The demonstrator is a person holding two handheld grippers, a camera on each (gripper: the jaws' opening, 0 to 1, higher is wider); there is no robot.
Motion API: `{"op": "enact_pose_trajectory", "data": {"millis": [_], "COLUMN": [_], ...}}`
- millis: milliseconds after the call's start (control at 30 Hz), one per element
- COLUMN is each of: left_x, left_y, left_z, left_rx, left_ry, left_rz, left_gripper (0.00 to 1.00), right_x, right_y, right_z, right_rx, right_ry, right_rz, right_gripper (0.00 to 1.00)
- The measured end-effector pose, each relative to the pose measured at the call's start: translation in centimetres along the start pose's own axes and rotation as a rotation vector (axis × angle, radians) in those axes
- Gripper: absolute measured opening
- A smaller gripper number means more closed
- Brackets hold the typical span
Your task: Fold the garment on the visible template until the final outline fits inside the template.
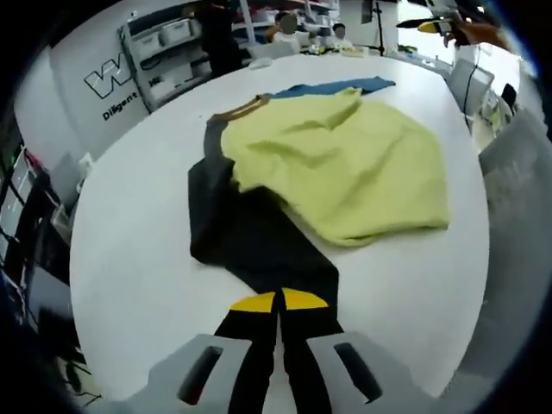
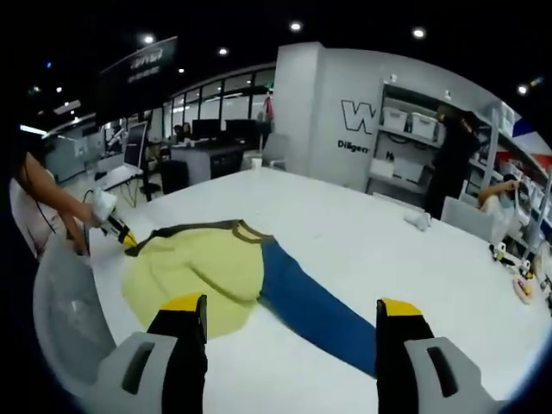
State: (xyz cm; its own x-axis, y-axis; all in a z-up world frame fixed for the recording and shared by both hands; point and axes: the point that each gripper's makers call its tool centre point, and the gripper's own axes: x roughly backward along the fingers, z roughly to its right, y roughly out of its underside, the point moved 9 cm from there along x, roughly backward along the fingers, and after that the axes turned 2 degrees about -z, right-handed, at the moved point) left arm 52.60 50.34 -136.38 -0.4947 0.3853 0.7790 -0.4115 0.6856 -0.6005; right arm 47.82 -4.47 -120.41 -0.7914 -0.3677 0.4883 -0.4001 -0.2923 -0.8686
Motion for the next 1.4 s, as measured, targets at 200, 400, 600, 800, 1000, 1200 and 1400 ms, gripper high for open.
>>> {"op": "enact_pose_trajectory", "data": {"millis": [200,400,600,800,1000,1200,1400], "left_x": [0.0,0.0,0.2,0.2,2.6,5.9,7.8], "left_y": [-0.2,-0.1,0.0,-0.6,-2.5,-4.5,-5.9], "left_z": [1.5,2.3,2.0,0.3,-4.1,-8.2,-9.9], "left_rx": [0.011,-0.069,-0.115,-0.028,0.151,0.108,-0.01], "left_ry": [0.059,0.073,0.064,0.016,-0.056,-0.177,-0.25], "left_rz": [0.035,0.035,0.007,-0.037,0.102,0.152,0.154], "left_gripper": [0.26,0.33,0.08,0.02,0.02,0.02,0.02], "right_x": [0.4,1.2,2.1,2.5,2.6,2.1,1.6], "right_y": [0.7,0.7,0.9,1.0,0.9,1.0,0.9], "right_z": [-0.9,-2.1,-2.7,-3.3,-3.6,-3.8,-4.1], "right_rx": [-0.011,-0.006,-0.023,-0.04,-0.037,-0.041,-0.048], "right_ry": [-0.008,-0.013,0.003,0.017,0.017,0.005,-0.003], "right_rz": [0.006,0.008,0.023,0.032,0.045,0.045,0.057], "right_gripper": [0.78,0.79,0.79,0.79,0.79,0.79,0.79]}}
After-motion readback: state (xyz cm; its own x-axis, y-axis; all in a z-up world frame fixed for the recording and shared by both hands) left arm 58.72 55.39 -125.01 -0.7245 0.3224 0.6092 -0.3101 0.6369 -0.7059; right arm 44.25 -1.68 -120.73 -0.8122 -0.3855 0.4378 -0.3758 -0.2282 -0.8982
